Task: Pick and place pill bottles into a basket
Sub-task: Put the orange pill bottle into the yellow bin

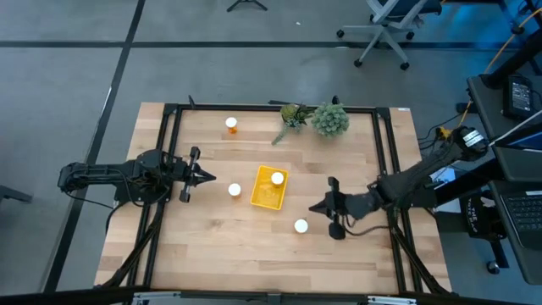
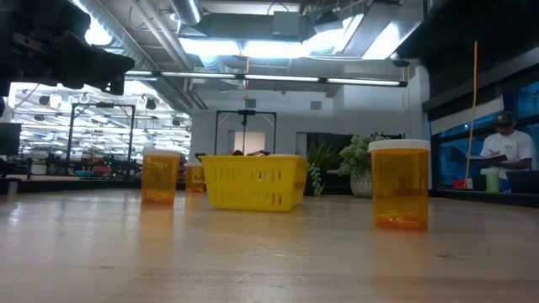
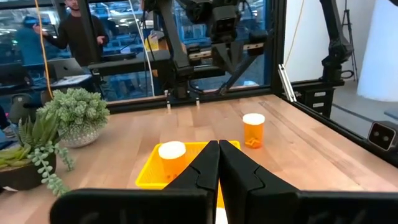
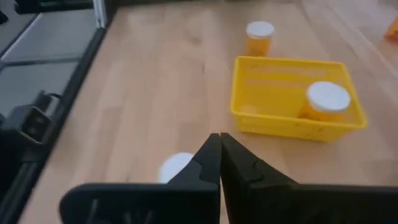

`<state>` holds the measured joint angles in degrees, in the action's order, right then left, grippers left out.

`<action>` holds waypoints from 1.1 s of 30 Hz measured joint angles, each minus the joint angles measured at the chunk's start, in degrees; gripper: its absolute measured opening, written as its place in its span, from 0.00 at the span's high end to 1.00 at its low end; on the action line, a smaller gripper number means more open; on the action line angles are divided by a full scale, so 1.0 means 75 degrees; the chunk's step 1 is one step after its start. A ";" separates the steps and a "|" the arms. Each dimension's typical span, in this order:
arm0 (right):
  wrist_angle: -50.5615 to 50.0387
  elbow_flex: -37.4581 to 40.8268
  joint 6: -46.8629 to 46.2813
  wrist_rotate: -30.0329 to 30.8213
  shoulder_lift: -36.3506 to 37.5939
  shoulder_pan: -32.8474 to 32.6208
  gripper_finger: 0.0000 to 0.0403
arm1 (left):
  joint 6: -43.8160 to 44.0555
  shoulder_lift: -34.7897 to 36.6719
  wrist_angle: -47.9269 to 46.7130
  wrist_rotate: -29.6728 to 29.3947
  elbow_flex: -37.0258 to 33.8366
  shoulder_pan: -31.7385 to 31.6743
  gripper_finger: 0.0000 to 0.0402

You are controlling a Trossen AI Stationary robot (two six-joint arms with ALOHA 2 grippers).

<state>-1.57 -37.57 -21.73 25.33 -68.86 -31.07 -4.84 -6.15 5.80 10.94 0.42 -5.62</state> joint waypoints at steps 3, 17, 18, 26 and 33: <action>-0.0027 -0.0004 -0.0660 0.0516 -0.0019 -0.0615 1.00 | 0.0293 0.0000 0.0000 0.0006 0.0001 0.0001 0.99; -0.2280 -0.1567 -0.3221 0.1797 -0.1184 -0.2640 1.00 | 0.0631 -0.0017 -0.0113 0.0015 0.0001 -0.0001 0.99; -0.2570 -0.1781 -0.3504 0.1870 -0.1313 -0.2746 1.00 | 0.0717 -0.0017 -0.0174 0.0015 0.0001 -0.0001 0.99; -0.3014 -0.2184 -0.5655 0.2715 -0.2581 -0.3446 1.00 | 0.1086 -0.0020 -0.0295 0.0468 0.0001 0.0001 0.98; -0.2923 -0.2184 -0.6141 0.2690 -0.3528 -0.3186 1.00 | 0.1089 -0.0018 -0.0280 0.1453 0.0001 0.0007 0.98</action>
<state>-23.49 -53.95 -67.79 45.51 -95.32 -54.97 3.33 -6.29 3.70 21.84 0.43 -5.57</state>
